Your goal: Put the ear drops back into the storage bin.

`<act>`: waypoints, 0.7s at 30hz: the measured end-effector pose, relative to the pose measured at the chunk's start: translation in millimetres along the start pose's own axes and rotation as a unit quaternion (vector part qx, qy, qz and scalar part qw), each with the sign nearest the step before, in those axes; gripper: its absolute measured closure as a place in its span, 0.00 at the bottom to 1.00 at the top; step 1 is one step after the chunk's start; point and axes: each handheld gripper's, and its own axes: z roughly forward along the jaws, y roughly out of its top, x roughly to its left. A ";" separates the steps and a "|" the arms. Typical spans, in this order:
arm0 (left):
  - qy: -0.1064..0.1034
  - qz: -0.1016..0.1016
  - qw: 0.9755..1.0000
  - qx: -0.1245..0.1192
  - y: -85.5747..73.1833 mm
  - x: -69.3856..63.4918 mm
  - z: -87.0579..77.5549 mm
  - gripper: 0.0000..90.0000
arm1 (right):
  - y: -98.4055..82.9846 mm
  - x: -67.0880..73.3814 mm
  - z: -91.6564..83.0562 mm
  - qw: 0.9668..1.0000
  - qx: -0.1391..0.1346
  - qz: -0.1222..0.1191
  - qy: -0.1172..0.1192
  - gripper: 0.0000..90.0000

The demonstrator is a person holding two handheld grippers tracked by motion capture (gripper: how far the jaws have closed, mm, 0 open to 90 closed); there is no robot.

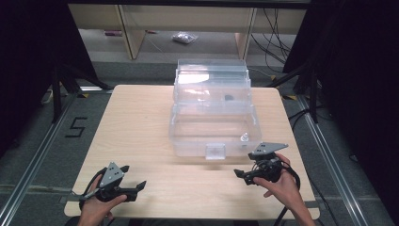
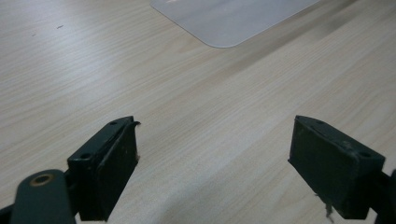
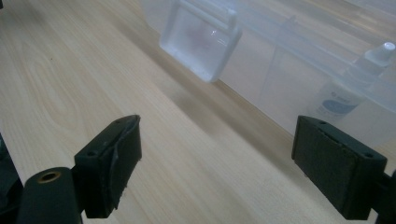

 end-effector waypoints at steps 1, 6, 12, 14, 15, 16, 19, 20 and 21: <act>0.000 0.001 1.000 0.000 0.0 0.0 0.0 0.17 | -0.8 0.8 -1.6 1.000 0.008 0.006 0.004 0.19; 0.001 0.000 1.000 -0.001 0.0 0.1 -0.1 0.17 | -5.4 -1.5 -0.7 1.000 0.004 0.004 0.002 0.19; 0.001 -0.001 1.000 -0.002 0.0 0.2 -0.2 0.17 | -10.1 -3.6 0.6 1.000 -0.001 -0.003 0.006 0.19; 0.001 -0.001 1.000 -0.002 0.0 0.1 -0.2 0.17 | -12.0 -3.2 -0.1 1.000 -0.003 0.005 -0.002 0.19; 0.001 -0.001 1.000 -0.002 0.0 0.1 -0.2 0.17 | -13.1 -1.0 -1.0 1.000 0.002 0.020 0.000 0.19; 0.001 -0.001 1.000 -0.002 0.0 0.2 -0.2 0.17 | -13.9 -2.3 -1.3 1.000 0.001 0.017 -0.002 0.19; 0.001 0.000 1.000 -0.002 0.0 0.2 -0.1 0.17 | -17.1 -3.4 -0.9 1.000 0.000 0.015 -0.002 0.19; 0.001 -0.001 1.000 -0.001 0.0 0.1 -0.1 0.17 | -18.3 -4.3 -1.0 1.000 0.001 0.014 0.001 0.19; 0.000 -0.001 1.000 -0.002 0.0 0.1 -0.1 0.17 | -18.9 -5.4 -0.8 1.000 -0.004 0.004 -0.002 0.19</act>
